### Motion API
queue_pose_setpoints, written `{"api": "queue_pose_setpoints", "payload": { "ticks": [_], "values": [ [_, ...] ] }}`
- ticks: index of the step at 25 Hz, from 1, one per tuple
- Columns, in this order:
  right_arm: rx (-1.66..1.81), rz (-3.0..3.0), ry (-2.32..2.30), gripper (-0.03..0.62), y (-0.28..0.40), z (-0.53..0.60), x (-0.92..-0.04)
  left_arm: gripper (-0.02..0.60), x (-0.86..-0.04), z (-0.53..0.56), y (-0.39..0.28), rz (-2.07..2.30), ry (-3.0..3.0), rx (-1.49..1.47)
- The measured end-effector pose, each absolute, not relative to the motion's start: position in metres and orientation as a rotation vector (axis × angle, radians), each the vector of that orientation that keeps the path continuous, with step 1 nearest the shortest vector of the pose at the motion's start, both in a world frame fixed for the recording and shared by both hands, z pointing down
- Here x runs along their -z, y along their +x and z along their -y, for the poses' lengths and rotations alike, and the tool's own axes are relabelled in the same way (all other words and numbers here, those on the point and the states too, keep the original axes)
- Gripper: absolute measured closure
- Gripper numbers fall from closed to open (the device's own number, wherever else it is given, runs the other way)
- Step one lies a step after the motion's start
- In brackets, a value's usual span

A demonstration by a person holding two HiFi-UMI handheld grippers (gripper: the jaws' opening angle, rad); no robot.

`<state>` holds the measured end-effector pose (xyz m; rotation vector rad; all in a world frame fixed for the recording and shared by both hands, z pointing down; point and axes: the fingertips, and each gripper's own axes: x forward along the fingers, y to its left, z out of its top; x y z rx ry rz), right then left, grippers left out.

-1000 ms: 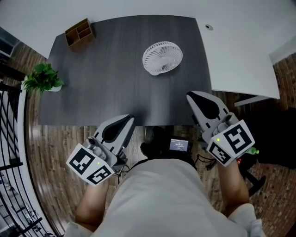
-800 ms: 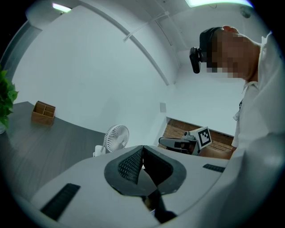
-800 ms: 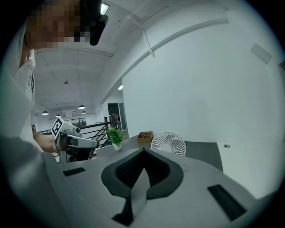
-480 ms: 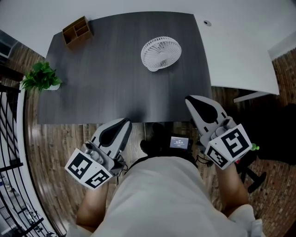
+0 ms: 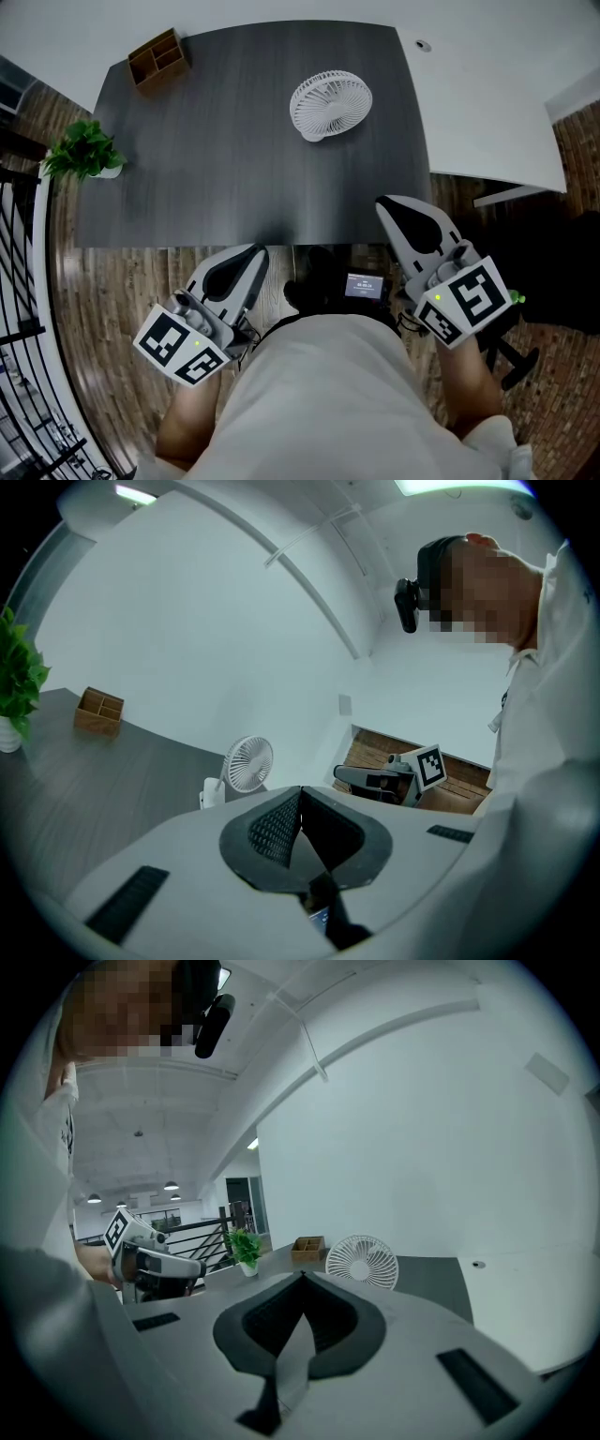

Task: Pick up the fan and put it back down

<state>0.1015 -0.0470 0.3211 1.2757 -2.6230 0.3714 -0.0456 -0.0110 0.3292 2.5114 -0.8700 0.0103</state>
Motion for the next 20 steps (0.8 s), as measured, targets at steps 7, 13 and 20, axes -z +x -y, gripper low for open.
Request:
{"api": "queue_pose_setpoints", "payload": {
  "ticks": [7, 13, 20],
  "values": [
    [-0.357, 2.622, 1.273, 0.583, 0.100, 0.043, -0.319, 0.571, -0.330, 0.007, -0.046, 0.871, 2.515, -0.005],
    [-0.333, 2.615, 1.282, 0.583, 0.097, 0.043, -0.316, 0.571, -0.330, 0.007, -0.048, 0.871, 2.510, 0.006],
    [-0.315, 2.612, 1.262, 0.585, 0.091, 0.042, -0.316, 0.571, -0.332, 0.005, -0.052, 0.873, 2.502, 0.013]
  ]
}}
